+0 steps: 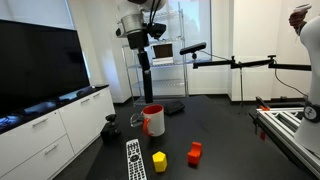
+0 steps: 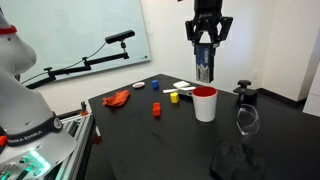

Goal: Put the black box inside the mug then take it out.

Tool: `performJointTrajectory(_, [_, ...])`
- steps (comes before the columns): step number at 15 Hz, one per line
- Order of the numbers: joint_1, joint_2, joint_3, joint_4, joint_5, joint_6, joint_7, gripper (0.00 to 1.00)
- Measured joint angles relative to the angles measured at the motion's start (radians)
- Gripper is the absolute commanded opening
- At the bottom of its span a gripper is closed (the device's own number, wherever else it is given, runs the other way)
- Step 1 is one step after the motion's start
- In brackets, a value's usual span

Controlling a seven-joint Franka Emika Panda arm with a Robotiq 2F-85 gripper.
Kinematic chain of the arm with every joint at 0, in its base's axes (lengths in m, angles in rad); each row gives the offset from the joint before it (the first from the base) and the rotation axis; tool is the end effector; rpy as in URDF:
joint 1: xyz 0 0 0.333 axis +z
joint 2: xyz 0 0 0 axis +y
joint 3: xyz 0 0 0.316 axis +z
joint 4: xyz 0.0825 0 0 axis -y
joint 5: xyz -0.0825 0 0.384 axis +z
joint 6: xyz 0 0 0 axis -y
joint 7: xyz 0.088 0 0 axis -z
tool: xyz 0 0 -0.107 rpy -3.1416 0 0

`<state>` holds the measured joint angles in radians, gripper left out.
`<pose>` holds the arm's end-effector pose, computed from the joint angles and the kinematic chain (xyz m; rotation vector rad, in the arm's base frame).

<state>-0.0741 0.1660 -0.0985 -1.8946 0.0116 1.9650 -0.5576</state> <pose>0.5803 -0.0983 0.4087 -3.0539 -0.5883 0.1410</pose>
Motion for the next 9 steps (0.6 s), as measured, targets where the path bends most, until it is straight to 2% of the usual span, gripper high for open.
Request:
performJointTrajectory(3, [-0.006,0.0,0.0,0.003,-0.001,-0.007,0.0,0.32])
performJointTrajectory(4, [-0.007,0.001,0.0,0.004,-0.001,-0.01,0.0,0.82])
performJointTrajectory(6, [-0.007,0.002,0.001,0.008,-0.001,-0.019,0.0,0.89])
performJointTrajectory(7, [-0.007,0.002,0.001,0.011,-0.001,-0.022,0.0,0.98])
performJointTrajectory(9, [-0.007,0.002,0.001,0.016,-0.001,-0.025,0.0,1.0])
